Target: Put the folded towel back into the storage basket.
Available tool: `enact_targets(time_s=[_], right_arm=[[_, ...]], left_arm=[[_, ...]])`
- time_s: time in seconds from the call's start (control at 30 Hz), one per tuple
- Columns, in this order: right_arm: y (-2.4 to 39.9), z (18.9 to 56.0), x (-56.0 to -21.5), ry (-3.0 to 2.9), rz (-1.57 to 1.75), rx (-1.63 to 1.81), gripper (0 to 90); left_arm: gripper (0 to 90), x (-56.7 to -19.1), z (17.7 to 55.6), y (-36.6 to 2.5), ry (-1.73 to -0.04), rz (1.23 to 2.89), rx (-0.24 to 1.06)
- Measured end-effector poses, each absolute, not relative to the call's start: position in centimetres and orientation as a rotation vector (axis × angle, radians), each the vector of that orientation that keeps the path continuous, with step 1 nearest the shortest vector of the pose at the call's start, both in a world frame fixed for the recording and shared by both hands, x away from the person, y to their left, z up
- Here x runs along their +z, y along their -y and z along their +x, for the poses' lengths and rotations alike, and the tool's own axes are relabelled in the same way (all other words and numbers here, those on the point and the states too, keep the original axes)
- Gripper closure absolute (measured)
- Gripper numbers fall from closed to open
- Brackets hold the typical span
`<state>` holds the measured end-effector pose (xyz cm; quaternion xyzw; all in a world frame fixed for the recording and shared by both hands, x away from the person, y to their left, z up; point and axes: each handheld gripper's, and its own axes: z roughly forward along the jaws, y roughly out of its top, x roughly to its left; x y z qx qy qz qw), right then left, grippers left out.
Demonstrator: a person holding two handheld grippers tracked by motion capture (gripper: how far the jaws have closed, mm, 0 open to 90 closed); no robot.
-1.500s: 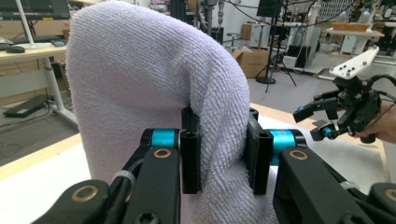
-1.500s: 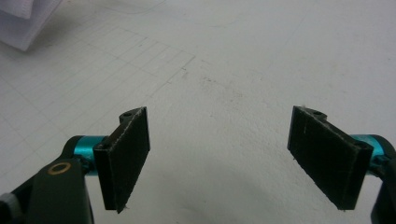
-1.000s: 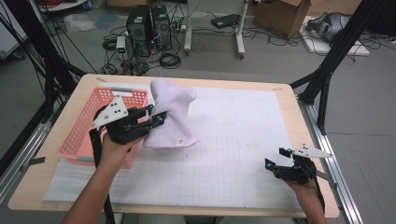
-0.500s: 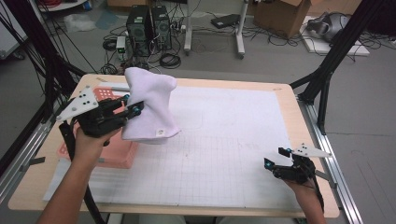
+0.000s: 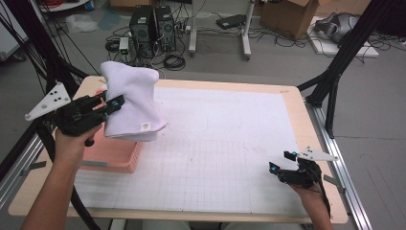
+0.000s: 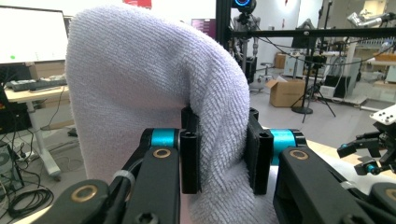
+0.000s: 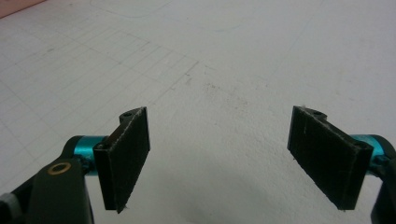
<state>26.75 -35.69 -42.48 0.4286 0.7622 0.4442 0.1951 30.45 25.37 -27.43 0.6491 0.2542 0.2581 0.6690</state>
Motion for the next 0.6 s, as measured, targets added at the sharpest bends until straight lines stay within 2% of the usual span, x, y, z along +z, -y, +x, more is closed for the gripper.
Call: enact_targets(time_s=[0.4,0.6], right_arm=[[35.6,26.7,-42.5,-2.136,1.207,1.235,20.0],[35.6,26.7,-42.5,-2.136,1.206,1.226,20.0]], left_arm=[[72.2,-27.6,31.2,-28.8,-0.59,1.424,0.573],[72.2,-29.2,31.9,-31.4,-0.64,1.381,0.554]])
